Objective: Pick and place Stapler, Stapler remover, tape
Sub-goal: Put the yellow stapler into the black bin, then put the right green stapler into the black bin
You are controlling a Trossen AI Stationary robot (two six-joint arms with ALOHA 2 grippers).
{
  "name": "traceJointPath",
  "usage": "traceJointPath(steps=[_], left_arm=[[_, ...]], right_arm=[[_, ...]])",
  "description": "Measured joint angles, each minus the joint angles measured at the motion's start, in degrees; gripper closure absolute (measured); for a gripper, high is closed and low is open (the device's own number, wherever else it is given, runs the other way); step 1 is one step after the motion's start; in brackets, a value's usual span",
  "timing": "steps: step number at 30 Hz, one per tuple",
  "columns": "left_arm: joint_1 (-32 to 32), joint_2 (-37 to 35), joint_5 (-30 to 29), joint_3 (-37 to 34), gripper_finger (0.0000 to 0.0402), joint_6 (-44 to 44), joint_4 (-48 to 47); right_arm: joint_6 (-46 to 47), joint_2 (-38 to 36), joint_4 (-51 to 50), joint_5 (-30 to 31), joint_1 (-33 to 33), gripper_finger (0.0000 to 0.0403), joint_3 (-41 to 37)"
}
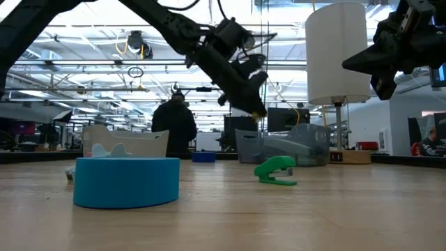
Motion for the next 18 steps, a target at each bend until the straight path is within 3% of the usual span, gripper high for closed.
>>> traceJointPath(steps=[18], left_arm=[[-0.2, 1.3, 1.0, 0.0, 0.0356, -1.7, -0.8]], right_arm=[[0.2, 0.0, 0.0, 0.0, 0.0, 0.0399, 0.0]])
